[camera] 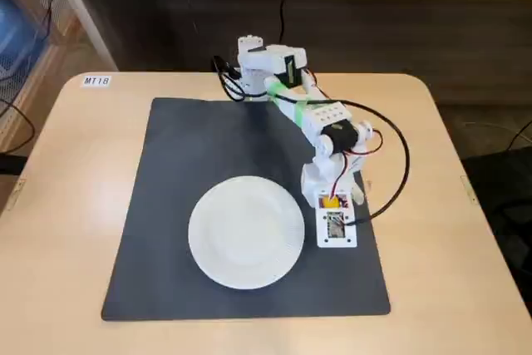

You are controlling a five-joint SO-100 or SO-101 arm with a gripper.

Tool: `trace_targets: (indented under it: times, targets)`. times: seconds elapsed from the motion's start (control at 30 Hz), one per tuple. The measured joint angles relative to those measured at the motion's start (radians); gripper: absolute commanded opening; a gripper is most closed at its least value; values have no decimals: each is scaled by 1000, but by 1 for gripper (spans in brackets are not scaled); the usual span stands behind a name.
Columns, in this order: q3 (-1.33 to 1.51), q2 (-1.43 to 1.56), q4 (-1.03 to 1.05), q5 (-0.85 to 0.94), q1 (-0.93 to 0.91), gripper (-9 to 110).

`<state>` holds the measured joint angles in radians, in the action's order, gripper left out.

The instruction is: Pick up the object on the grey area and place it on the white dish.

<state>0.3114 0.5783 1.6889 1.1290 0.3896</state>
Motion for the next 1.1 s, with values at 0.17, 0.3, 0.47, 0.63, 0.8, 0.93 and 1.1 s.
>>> trace_targets:
  times: [0.17, 0.3, 0.47, 0.63, 0.8, 0.93, 1.1]
  targets:
    - [-15, -28, 0, 0, 23, 32]
    - [-52, -60, 0, 0, 41, 29]
    - [-121, -109, 3, 0, 49, 22]
    - [-186, -137, 5, -15, 52, 19]
    - [-207, -140, 5, -35, 54, 18]
    - [-209, -130, 5, -54, 54, 16]
    - [-207, -74, 2, -98, 51, 14]
